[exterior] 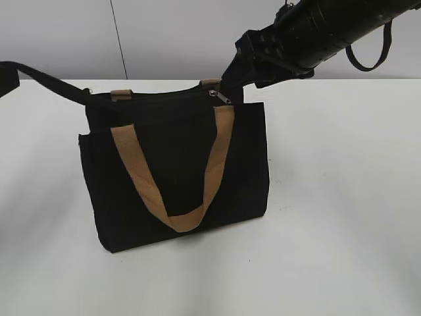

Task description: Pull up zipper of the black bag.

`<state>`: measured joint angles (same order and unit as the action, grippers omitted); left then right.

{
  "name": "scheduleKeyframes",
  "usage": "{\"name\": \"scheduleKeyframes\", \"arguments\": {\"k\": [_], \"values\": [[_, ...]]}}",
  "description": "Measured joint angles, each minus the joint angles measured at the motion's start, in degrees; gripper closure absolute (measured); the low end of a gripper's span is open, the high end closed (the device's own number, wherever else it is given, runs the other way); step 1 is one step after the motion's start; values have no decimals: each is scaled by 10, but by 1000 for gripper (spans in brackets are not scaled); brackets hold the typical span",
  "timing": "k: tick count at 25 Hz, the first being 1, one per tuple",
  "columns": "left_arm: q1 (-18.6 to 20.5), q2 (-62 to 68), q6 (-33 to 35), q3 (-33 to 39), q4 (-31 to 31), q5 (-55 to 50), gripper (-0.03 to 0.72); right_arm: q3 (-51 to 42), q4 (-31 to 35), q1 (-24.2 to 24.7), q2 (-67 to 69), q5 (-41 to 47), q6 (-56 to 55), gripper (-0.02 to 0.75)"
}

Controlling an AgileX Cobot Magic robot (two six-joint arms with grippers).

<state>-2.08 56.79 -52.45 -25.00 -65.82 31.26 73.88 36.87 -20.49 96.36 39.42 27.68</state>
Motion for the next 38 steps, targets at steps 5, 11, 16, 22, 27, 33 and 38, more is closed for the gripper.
{"name": "scheduleKeyframes", "arguments": {"k": [5, 11, 16, 22, 27, 33, 38], "values": [[0, 0, 0, 0, 19, -89, 349, 0, 0, 0, 0, 0, 0, 260], [0, 0, 0, 0, 114, -272, 294, 0, 0, 0, 0, 5, 0, 260], [1, 6, 0, 0, 227, -401, 292, 0, 0, 0, 0, 7, 0, 260], [-5, 59, 108, 0, 427, -487, 293, 0, -32, 1, -12, 14, 0, 260], [-46, 92, 301, -21, 609, -534, 302, 0, -63, 1, -48, 16, -9, 260], [-72, 116, 409, -99, 673, -660, 322, 0, -132, 1, -76, 32, -80, 260], [-73, 123, 457, -163, 673, -766, 323, 0, -196, 32, -83, 86, -171, 260]]}}
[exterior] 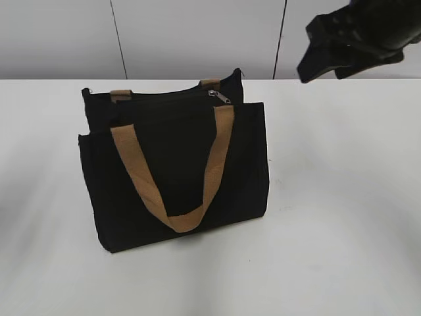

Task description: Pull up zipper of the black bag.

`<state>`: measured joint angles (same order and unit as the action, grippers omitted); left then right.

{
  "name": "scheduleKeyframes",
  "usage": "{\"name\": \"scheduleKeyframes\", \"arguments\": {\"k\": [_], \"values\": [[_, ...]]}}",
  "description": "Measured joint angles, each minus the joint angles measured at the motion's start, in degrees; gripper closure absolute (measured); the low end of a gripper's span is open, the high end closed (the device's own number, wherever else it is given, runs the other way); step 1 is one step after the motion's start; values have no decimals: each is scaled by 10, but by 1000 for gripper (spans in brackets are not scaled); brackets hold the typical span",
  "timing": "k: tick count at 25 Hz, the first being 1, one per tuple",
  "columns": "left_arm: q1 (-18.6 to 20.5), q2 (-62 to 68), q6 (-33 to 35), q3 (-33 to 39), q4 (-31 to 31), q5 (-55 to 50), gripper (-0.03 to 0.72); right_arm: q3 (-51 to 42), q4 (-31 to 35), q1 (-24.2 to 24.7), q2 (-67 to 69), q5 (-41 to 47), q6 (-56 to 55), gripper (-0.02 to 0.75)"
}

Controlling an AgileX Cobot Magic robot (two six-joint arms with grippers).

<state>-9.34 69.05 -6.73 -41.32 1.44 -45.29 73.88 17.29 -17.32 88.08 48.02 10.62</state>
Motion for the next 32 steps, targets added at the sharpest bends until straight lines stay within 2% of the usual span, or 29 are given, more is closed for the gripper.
{"name": "scheduleKeyframes", "arguments": {"k": [9, 13, 18, 25, 32], "values": [[0, 11, 31, -70, 0, -86, 323, 0, -11, 131, 0, 109, -25, 260], [0, 17, 32, -95, 7, -125, 323, 0, -15, 165, 0, 168, -18, 260], [0, 17, 32, -107, 24, -158, 323, 0, -15, 169, 0, 212, 10, 260], [0, 9, 33, -107, 29, -232, 323, -10, -15, 169, -17, 216, 13, 260], [0, -51, 33, -107, 29, -243, 323, -42, -15, 169, -81, 218, 13, 260]]}}
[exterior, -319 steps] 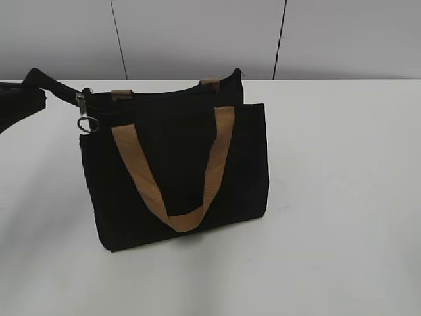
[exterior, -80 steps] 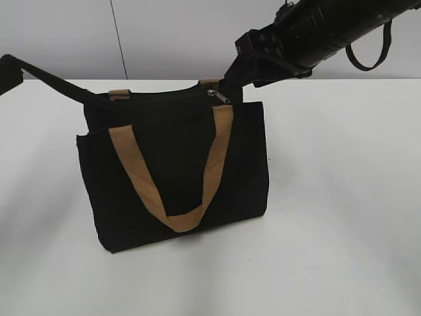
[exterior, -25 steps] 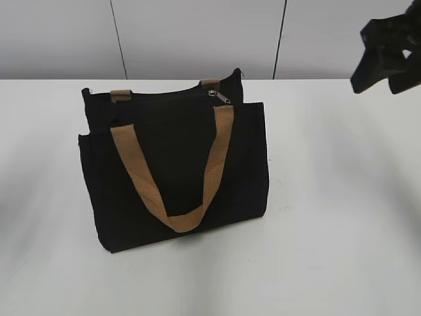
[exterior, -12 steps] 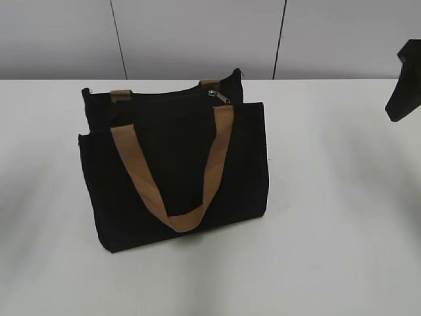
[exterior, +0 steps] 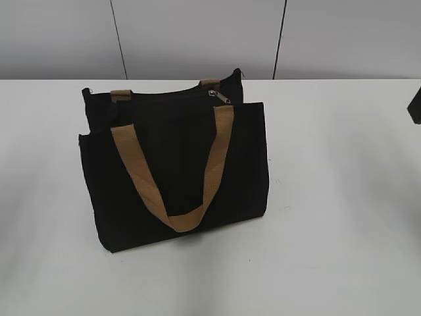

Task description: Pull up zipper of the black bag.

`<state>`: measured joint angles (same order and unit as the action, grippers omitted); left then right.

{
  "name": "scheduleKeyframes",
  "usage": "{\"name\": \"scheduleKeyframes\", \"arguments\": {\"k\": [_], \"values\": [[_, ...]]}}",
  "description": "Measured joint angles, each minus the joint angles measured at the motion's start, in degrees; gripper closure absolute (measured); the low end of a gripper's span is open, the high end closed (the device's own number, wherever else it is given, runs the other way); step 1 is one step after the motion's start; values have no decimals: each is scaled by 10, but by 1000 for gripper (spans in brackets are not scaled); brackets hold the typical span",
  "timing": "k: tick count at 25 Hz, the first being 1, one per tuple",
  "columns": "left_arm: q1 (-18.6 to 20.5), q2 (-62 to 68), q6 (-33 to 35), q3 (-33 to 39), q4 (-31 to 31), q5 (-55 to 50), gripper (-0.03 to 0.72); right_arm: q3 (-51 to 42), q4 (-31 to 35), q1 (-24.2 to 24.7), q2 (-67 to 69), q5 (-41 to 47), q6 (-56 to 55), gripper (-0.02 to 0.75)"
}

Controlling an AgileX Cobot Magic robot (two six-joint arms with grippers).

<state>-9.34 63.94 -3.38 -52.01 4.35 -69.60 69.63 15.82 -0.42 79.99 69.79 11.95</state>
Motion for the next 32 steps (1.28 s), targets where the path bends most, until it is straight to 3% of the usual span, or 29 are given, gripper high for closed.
{"name": "scheduleKeyframes", "arguments": {"k": [11, 19, 24, 32], "values": [[0, -190, 0, 0, 5, -1, 323, -140, 1, 0, -186, 1, 0, 260], [0, -330, 0, 1, -16, -3, 334, -251, 1, 0, -398, 2, 12, 260], [0, -407, 0, 56, -48, -3, 363, -290, 1, 0, -511, 2, 15, 260], [0, -520, 0, 135, -29, -6, 381, -359, 1, 0, -680, 3, 15, 260]]}}
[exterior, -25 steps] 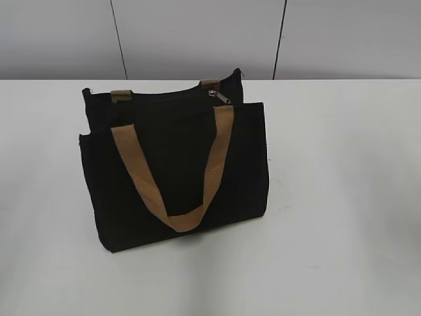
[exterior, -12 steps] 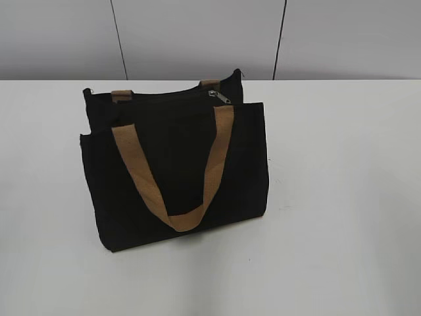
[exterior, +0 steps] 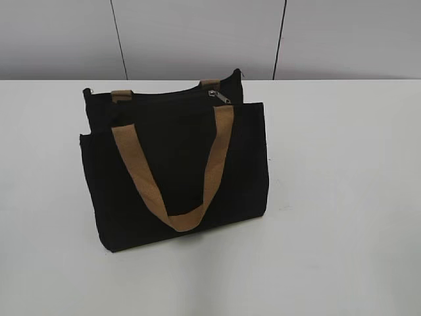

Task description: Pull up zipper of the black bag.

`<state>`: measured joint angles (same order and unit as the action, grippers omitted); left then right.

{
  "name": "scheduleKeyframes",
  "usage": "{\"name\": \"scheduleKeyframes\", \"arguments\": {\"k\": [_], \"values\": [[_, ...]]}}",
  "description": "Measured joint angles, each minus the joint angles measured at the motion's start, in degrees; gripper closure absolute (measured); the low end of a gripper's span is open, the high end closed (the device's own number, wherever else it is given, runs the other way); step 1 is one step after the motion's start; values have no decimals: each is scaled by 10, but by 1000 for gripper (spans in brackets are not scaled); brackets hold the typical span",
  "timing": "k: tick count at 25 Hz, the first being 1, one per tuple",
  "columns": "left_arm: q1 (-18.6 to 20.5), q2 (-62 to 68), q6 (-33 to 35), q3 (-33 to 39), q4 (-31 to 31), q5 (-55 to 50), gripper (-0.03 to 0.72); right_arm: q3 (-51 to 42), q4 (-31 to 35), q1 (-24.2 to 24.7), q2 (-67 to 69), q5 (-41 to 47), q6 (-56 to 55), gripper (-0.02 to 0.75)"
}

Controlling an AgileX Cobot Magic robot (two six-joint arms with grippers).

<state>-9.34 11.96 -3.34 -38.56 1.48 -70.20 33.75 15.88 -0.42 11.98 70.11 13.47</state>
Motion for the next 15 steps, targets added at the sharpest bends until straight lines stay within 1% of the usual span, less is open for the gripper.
{"name": "scheduleKeyframes", "arguments": {"k": [4, 7, 10, 15], "values": [[0, -62, 0, 12, -15, 0, 383, -28, 0, 0, -72, 1, 0, 260], [0, -110, 1, 13, -20, 0, 383, -30, 0, 0, -114, 2, 2, 260], [0, -124, 4, 15, -30, 0, 383, -30, 0, 0, -124, 2, 4, 260], [0, -125, 21, 20, -29, 0, 383, -31, 0, 0, -124, 2, 20, 260]]}}
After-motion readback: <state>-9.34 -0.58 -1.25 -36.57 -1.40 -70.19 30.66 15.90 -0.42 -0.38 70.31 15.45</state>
